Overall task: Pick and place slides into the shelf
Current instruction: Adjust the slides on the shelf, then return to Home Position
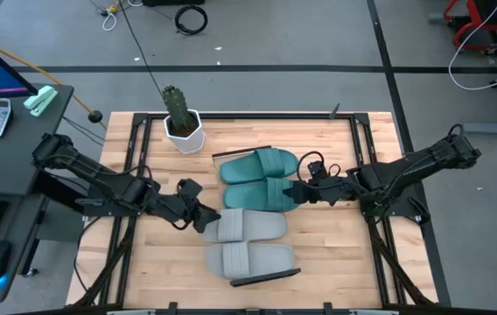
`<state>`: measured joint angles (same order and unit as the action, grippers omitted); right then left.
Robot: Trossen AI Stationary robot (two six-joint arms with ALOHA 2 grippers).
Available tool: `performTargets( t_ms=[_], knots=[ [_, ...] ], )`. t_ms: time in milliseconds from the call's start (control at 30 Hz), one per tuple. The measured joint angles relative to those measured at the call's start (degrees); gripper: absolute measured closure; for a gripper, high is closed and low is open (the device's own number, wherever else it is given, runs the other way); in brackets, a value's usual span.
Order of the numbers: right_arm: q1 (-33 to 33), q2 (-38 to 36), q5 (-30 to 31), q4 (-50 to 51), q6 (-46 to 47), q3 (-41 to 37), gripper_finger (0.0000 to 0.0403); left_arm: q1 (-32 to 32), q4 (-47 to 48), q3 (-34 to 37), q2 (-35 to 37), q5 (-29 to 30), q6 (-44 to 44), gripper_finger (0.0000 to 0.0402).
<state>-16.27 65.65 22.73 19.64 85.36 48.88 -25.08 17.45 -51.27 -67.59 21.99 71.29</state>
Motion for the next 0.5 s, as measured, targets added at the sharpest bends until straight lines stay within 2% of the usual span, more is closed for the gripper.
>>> performTargets(
  t_ms=[267,500],
  knots=[
    [0.0,-0.9,-0.4,1.7,0.0,0.0,0.0213,-0.3,0.0,0.0,0.0,1.3,0.0,0.0215],
    [0.0,-6.8,1.4,6.5,0.0,0.0,0.0217,-0.3,-0.8,0.0,0.2,3.1,-1.4,0.0208]
  ],
)
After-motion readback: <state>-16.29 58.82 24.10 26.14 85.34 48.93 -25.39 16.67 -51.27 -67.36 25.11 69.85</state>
